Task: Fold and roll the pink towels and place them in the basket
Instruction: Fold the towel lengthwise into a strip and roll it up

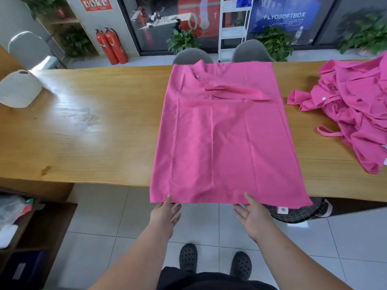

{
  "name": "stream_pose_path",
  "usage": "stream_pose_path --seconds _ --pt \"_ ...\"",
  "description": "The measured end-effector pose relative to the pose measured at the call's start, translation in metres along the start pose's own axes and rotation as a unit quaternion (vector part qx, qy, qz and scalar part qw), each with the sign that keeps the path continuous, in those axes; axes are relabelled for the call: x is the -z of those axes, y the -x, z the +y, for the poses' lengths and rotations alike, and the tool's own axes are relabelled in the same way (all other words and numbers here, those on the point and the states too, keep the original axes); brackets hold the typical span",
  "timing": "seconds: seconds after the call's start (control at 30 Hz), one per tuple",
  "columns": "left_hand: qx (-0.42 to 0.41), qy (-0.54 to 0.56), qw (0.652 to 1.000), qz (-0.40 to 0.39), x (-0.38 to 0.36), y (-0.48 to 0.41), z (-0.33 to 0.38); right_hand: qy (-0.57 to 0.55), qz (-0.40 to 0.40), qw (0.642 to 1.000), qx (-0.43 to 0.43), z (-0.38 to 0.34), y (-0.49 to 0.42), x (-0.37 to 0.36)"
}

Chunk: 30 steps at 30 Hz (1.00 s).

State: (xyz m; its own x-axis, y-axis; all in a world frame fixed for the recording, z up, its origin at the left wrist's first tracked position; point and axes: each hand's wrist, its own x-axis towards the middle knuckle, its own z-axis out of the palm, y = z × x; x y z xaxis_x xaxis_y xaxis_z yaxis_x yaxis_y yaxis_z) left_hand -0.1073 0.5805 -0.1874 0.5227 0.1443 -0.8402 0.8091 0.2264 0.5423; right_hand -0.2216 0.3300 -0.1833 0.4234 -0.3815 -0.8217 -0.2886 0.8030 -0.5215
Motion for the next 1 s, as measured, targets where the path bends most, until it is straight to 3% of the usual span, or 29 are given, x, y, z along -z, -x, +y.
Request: stream_pose_path --seconds 0.17,0.33,0.5,0.7,0.83,0.93,1.0 --pt "-0.006 0.000 1.000 0.011 0.028 -0.016 0.016 0.075 -0.039 0.996 0.007 0.030 0.009 -0.038" --pt "-0.043 -0.102 0.994 0.007 0.048 -0.035 0.022 0.108 -0.025 0.993 0.029 0.051 0.013 -0.064" --pt "-0.192 -0.317 0.928 0.036 0.056 -0.036 0.031 0.094 0.020 0.994 0.059 0.059 0.018 -0.077" --pt "-0.304 -0.300 0.902 0.063 0.053 -0.012 0.067 0.029 0.054 0.994 0.095 0.052 0.029 -0.086" --pt "-0.417 -0.308 0.849 0.097 0.054 0.003 0.093 -0.014 0.073 0.988 0.138 0.050 0.037 -0.096" --pt "-0.381 -0.269 0.880 0.092 0.050 0.001 0.095 -0.052 0.086 0.984 0.145 0.053 0.041 -0.108" --pt "-0.327 -0.279 0.902 0.048 0.050 -0.007 0.095 -0.068 0.078 0.985 0.140 0.055 0.042 -0.113"
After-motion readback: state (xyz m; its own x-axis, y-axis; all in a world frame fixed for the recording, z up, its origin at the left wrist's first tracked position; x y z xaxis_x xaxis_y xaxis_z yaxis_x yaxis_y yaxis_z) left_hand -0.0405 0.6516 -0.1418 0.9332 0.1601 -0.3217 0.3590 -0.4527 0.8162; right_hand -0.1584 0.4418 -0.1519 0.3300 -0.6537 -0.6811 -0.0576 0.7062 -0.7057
